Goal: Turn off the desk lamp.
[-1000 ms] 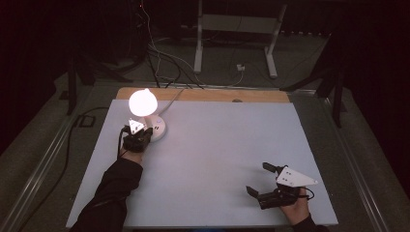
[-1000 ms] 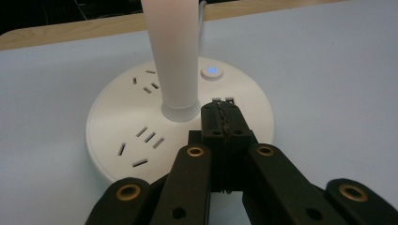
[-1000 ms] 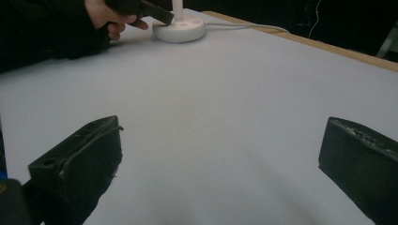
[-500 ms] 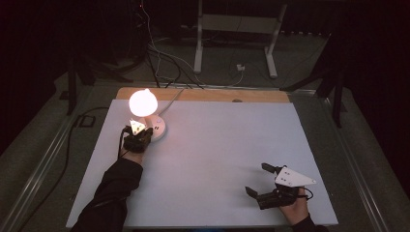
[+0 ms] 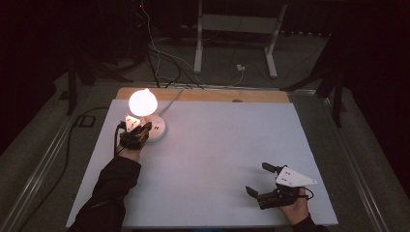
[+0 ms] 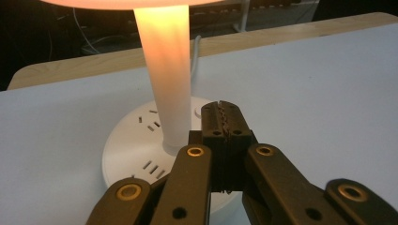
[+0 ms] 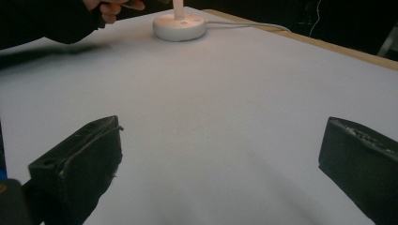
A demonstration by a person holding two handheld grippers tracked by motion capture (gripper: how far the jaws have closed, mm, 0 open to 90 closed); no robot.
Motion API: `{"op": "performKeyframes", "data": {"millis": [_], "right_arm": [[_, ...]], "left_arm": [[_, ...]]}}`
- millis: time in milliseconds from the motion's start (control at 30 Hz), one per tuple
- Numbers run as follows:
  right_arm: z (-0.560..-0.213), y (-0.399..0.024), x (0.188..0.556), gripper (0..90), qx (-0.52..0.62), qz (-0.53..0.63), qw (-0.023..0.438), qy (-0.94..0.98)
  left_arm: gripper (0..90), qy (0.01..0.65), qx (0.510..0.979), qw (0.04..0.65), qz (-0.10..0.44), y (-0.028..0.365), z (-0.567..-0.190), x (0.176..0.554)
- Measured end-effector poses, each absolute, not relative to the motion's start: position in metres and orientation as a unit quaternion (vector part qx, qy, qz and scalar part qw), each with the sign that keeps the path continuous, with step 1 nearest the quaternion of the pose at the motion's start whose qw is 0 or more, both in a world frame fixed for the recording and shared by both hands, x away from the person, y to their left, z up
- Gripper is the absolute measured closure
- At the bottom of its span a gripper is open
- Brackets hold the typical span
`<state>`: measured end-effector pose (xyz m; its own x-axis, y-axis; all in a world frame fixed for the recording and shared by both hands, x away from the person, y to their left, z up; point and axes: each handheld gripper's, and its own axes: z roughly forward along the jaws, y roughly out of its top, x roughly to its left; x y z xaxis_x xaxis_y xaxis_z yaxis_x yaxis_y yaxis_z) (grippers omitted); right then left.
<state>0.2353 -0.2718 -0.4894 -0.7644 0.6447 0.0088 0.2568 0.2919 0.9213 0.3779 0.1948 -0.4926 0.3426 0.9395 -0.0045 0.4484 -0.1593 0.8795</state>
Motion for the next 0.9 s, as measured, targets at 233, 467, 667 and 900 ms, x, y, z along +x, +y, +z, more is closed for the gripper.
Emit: {"op": "performKeyframes", "data": {"millis": [233, 467, 667, 900], "right_arm": [[-0.489, -0.272, 0.235, 0.0, 0.287, 0.52, 0.187, 0.783], [-0.489, -0.271, 0.235, 0.0, 0.286, 0.52, 0.187, 0.783], [-0.489, -0.272, 0.235, 0.0, 0.286, 0.52, 0.187, 0.783], [-0.489, -0.271, 0.235, 0.0, 0.285, 0.52, 0.187, 0.784]], "left_arm": [[90.0, 0.496, 0.708, 0.413, 0.287, 0.194, -0.501, 0.38], [90.0, 0.497, 0.71, 0.411, 0.284, 0.194, -0.506, 0.382], [90.0, 0.497, 0.714, 0.405, 0.282, 0.194, -0.51, 0.383], [90.0, 0.498, 0.715, 0.403, 0.28, 0.194, -0.513, 0.384]]}}
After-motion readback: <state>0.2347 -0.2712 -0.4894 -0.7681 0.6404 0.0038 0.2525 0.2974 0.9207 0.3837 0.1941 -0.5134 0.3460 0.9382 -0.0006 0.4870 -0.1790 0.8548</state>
